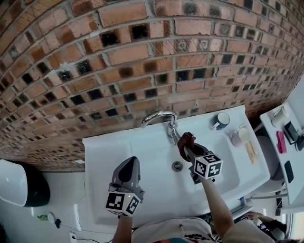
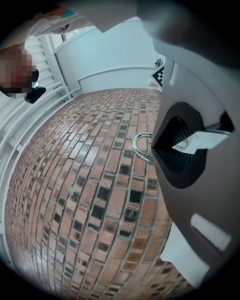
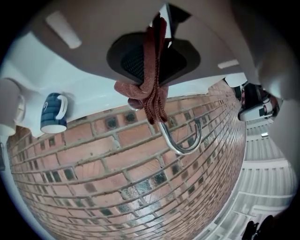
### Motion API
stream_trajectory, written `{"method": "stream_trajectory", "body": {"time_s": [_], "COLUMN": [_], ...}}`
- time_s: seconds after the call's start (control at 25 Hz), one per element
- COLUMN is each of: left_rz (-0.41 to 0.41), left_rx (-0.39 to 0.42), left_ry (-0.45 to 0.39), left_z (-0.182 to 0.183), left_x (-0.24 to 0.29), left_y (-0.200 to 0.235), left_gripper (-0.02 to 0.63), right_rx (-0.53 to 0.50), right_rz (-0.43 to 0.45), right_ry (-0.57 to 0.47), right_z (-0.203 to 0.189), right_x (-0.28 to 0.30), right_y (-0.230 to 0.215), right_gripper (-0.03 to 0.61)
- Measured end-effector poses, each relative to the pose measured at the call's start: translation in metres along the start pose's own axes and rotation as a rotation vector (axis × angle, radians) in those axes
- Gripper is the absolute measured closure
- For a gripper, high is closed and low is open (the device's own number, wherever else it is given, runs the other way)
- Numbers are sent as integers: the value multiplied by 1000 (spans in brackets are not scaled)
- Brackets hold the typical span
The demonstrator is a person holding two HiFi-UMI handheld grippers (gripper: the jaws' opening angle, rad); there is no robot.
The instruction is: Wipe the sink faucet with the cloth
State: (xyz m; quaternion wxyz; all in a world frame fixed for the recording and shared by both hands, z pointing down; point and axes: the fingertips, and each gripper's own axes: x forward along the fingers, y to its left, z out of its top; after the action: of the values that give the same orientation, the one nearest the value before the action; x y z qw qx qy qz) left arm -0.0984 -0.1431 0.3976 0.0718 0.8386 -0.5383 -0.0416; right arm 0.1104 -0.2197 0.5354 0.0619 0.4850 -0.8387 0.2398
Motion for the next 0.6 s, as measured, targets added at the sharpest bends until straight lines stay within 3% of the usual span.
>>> {"method": "stream_trajectory", "body": {"time_s": [0.48,0.6], "left_rz": [-7,-2], "left_rx": [-13,-24], "left_ry": [2,4], "left_z": [1,-2], "left_x": [-1,-1], "left_y": [1,4], "left_gripper": [609,609], "right_rx": [13,56], "right_rz": [-129,-58], "right_ry": [-131,-78], "right_z": [48,33], "right_x": [-35,-27], "right_y": [-29,5], "right_gripper": [528,529]}}
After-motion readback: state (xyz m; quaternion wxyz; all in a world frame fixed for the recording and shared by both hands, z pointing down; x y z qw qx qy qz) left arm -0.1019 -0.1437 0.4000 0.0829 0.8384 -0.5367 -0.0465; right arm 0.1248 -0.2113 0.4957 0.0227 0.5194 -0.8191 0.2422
